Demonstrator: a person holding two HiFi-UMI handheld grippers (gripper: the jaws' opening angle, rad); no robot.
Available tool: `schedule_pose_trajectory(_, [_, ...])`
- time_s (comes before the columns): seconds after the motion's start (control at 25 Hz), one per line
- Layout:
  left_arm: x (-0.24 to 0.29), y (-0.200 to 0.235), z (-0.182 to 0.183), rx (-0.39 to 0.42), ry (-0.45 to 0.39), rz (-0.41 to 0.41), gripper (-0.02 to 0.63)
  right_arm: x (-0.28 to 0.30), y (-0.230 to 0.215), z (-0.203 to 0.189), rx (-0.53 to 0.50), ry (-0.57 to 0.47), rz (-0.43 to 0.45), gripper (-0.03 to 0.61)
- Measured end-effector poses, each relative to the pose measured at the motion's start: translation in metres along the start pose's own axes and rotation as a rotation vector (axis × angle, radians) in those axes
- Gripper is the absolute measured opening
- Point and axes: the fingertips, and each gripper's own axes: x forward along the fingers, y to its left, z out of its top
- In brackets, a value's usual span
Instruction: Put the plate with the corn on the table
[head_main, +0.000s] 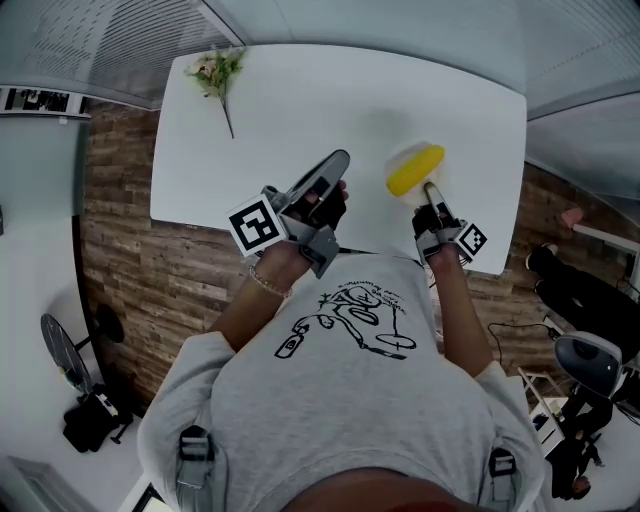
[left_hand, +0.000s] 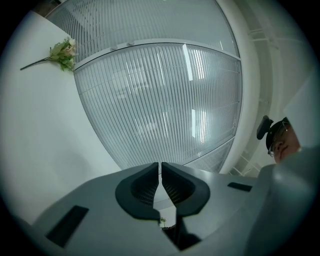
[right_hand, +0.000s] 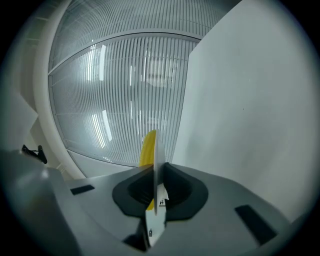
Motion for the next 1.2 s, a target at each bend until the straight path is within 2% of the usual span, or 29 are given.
schedule_pose_trajectory(1.2, [-0.001, -0.003, 0.004, 0.006, -0.030, 0.007, 0.032, 0.001, -0.085, 0.002, 0.057, -0.011, -0.106, 0.029])
